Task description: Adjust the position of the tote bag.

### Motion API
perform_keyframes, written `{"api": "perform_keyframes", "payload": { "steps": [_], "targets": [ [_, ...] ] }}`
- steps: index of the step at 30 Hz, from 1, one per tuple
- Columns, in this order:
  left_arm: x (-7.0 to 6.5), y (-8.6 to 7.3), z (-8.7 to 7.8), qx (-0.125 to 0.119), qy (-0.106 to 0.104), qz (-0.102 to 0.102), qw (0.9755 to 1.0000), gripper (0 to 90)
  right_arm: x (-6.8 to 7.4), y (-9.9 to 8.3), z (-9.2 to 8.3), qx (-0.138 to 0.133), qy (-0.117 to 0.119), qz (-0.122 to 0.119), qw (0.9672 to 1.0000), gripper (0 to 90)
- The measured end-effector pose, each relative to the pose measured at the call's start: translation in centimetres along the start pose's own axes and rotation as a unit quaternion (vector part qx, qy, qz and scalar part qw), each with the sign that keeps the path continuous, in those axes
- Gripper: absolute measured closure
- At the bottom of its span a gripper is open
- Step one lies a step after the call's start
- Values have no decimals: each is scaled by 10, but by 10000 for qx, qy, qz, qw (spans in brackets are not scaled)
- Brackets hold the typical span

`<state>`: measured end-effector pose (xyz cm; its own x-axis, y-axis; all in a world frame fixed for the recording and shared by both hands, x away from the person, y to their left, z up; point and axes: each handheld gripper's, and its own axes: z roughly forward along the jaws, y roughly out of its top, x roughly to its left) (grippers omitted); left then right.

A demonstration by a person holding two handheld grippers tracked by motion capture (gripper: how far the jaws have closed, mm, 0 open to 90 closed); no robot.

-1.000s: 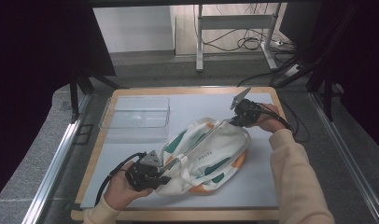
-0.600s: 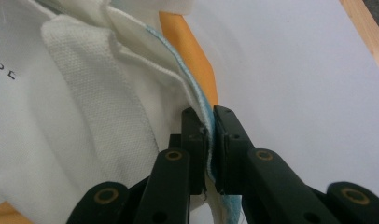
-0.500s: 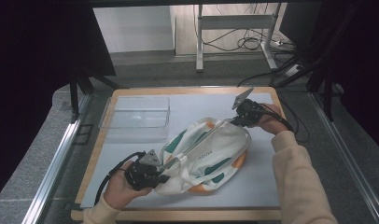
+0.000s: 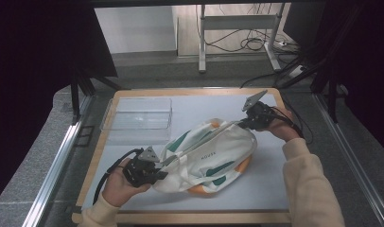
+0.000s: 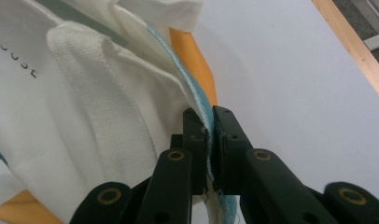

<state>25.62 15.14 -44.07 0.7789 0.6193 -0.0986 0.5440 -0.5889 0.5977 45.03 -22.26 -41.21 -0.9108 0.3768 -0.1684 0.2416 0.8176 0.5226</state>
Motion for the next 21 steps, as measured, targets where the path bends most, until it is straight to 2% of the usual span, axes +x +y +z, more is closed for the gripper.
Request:
{"api": "perform_keyframes", "payload": {
  "steps": [7, 10, 16, 21],
  "targets": [
    [18, 6, -5, -32, 128, -37, 9999, 849, 5, -5, -19, -94, -115, -47, 9999, 846],
    [23, 7, -4, -23, 119, -49, 9999, 849, 8, -7, -24, -97, -130, -66, 9998, 846],
    [37, 14, -4, -34, 205, 47, 9998, 849, 21, -22, -38, -235, -181, -5, 9996, 846],
    [46, 21, -7, -83, 208, 21, 9997, 848, 27, -31, -45, -363, -182, 70, 9991, 846]
  ]
}}
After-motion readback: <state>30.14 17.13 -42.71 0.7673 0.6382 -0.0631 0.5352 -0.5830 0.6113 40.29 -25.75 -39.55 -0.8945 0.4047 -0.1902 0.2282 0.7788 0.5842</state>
